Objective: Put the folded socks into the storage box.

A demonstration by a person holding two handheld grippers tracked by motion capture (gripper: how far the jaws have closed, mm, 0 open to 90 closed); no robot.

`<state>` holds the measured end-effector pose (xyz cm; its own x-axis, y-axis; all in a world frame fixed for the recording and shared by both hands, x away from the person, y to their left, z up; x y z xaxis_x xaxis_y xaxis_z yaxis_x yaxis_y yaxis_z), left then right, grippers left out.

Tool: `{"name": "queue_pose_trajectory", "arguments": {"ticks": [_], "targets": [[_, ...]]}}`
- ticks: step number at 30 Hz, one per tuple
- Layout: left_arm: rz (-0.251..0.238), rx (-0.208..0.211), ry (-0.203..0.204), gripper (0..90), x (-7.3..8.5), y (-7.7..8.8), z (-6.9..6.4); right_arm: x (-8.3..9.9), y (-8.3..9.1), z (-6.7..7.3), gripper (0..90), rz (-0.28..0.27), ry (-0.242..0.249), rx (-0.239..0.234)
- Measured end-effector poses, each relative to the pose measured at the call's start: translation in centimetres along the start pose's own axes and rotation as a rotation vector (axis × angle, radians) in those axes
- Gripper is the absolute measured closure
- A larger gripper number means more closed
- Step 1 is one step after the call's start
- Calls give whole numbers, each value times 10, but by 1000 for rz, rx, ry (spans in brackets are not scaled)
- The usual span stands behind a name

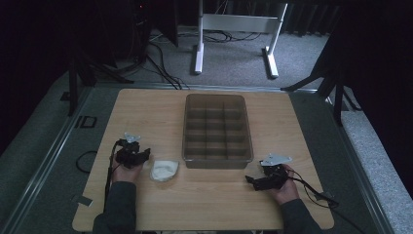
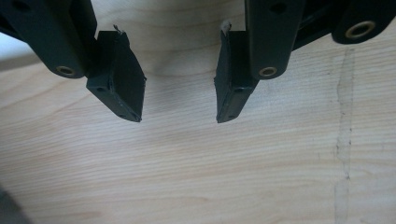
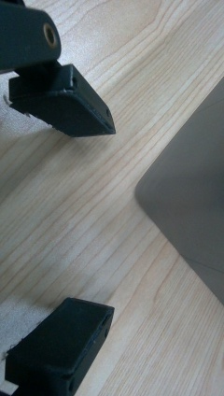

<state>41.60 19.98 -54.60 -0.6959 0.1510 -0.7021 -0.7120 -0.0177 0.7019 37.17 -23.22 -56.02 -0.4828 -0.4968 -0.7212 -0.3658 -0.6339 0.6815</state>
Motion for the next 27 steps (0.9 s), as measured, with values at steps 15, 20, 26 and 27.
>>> {"name": "queue_pose_trajectory", "arguments": {"ticks": [15, 20, 26, 27], "targets": [[-48, 87, -72, 503, -19, 33, 1, 0, 0, 0, 114, -1, -13, 11], [-63, 102, -99, 496, -24, 44, 1, 0, 0, -1, 115, -2, -15, 13], [-62, 102, -177, 497, -31, 54, -3, 0, 0, -1, 115, -2, -16, 14], [-62, 102, -177, 497, -31, 54, -3, 0, 0, -1, 115, -2, -16, 14]]}}
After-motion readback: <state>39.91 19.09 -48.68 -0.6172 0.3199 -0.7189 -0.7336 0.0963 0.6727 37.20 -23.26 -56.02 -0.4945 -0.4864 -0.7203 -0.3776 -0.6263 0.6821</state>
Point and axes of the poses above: each handheld gripper's, and its own axes: y roughly backward along the jaws, x roughly out of its underside, z roughly to its left, the point moved 8 cm from there along -y, roughly forward along the jaws, and after that the axes turned 12 degrees about -x, right-handed, at the moved point
